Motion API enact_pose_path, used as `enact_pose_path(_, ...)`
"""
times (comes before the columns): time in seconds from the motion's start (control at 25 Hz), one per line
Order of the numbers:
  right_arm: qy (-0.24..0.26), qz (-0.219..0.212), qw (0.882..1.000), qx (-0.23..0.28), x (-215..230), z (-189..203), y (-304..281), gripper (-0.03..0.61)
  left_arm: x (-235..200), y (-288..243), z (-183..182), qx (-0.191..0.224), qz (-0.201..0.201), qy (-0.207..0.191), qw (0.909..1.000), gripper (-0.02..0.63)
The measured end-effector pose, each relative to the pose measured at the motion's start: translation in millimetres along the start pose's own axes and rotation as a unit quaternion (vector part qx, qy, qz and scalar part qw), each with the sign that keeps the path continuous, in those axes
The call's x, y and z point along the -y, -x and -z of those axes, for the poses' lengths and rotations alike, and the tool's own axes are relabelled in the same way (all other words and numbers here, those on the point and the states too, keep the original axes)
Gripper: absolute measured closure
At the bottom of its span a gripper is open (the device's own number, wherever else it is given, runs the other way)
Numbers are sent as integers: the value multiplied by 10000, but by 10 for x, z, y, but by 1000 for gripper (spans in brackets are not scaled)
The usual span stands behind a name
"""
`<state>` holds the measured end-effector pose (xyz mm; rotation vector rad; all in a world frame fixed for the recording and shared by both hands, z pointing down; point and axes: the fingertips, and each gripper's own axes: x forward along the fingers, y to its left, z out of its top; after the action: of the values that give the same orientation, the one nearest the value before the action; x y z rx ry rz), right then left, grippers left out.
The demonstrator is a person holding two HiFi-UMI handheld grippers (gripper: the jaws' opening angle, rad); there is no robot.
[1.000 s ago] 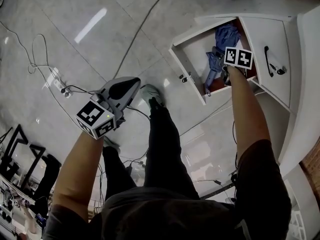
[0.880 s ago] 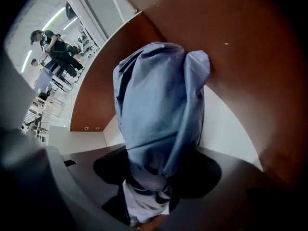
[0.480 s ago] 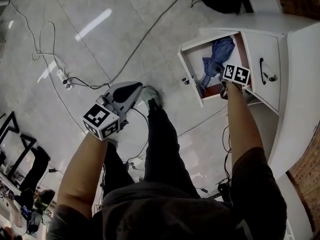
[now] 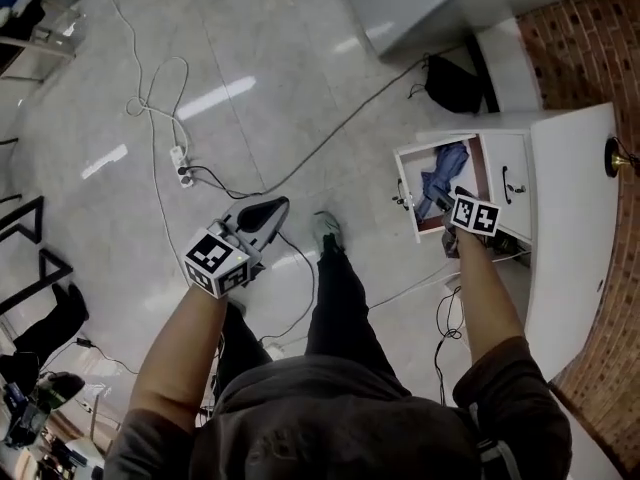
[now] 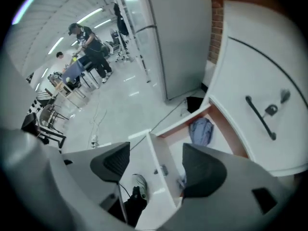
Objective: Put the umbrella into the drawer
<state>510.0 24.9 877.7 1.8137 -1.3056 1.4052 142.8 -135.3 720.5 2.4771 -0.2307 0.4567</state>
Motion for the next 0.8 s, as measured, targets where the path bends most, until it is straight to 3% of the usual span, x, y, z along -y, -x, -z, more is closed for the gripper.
enact_pose_path(0.2, 979, -656, 9928, 234, -1527, -358, 535, 263, -207, 1315, -430, 481, -490, 50, 9976, 607)
enact_pose_path(0.36, 1922, -1368, 9705, 491, -2806, -562, 867, 292, -258, 2212, -547, 889, -983, 90, 9911, 607)
enact_pose_path(0.52, 2746, -2089, 9362, 678, -4059, -572, 1241, 324, -248, 2989, -620, 1223, -1392, 162, 9825, 607)
enact_pose_path(0.8, 3894, -3145, 8603, 967, -5828, -306, 1888, 390, -211, 4070, -677, 1721, -1885, 274, 9665, 607)
